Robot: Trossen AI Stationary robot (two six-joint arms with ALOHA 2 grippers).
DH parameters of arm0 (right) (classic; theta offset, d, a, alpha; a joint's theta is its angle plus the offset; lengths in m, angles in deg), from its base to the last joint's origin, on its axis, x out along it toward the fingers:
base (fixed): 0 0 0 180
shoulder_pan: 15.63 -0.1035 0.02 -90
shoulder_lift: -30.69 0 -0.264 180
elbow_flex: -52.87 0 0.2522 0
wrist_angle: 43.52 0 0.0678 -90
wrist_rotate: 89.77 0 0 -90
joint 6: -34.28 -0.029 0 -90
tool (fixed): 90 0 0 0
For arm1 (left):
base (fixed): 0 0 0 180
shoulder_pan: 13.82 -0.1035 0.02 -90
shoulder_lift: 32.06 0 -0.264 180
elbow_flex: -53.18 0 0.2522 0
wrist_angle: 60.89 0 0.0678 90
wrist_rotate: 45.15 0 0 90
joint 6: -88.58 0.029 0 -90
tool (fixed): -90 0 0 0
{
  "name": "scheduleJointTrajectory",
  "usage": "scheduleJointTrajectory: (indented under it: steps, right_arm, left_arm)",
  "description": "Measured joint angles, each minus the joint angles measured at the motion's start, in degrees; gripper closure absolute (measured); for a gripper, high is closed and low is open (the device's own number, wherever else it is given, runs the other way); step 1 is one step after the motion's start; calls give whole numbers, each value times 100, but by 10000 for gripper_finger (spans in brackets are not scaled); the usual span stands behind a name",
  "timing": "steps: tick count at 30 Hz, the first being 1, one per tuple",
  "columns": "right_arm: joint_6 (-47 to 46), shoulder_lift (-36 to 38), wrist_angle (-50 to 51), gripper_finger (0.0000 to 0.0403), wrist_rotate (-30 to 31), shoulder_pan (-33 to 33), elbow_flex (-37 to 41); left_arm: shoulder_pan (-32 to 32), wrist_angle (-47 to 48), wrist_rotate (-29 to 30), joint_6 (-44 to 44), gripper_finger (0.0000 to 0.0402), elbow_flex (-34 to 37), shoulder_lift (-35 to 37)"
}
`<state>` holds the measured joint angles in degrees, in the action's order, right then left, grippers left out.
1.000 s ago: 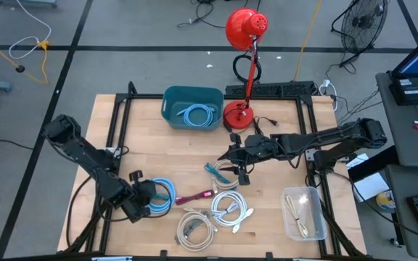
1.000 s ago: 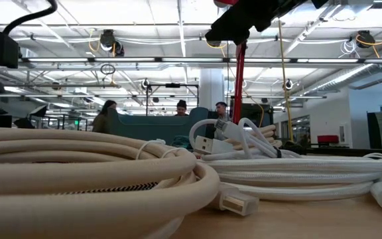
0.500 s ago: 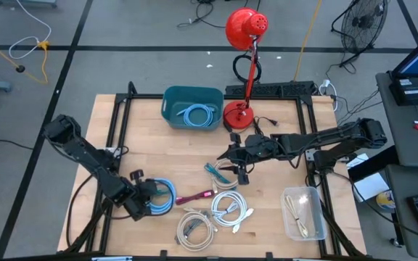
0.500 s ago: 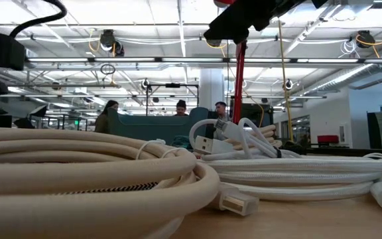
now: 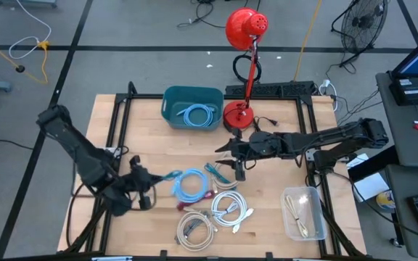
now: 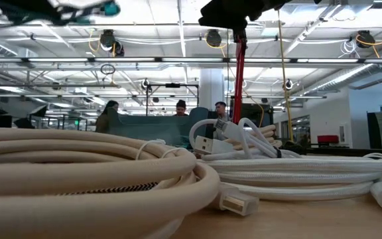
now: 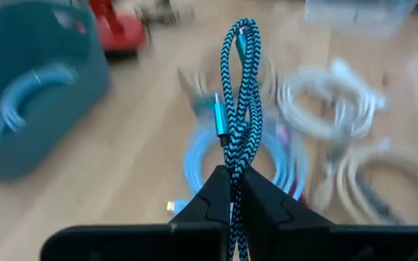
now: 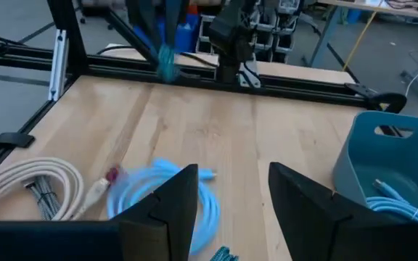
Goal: Pick & Place USB Port
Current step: Put the left blue charger cable into the transparent bin
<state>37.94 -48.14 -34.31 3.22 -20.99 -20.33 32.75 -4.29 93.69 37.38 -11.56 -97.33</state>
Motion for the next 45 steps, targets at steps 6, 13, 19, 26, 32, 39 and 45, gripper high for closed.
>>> scheduleJointTrajectory:
  steps: [6,13,19,26,32,39,45]
  right_arm:
    - [5,-7,-317,243,-17,0,30]
    - [240,-50,-3972,243,-1091,-121,1022]
    - [629,-45,-7154,243,-1465,-350,2173]
    - [619,-48,-6976,243,-1188,-326,2168]
    - [818,-48,-6491,243,-1158,-321,1960]
    - [917,-48,-6404,243,-1034,-321,1947]
    - [918,-48,-6383,243,-1027,-284,1947]
  left_arm:
    - [-37,-267,622,608,390,-15,394]
    - [-69,-2791,2327,2971,390,81,102]
    - [-417,-6827,1938,6111,390,412,-544]
    - [-1234,-8978,-238,7449,390,532,-931]
    - [-2171,-8957,-1842,6800,390,534,-1015]
    - [-2955,-9080,-3140,6261,390,534,-1192]
    - [-3289,-9171,-4010,6043,390,283,-1589]
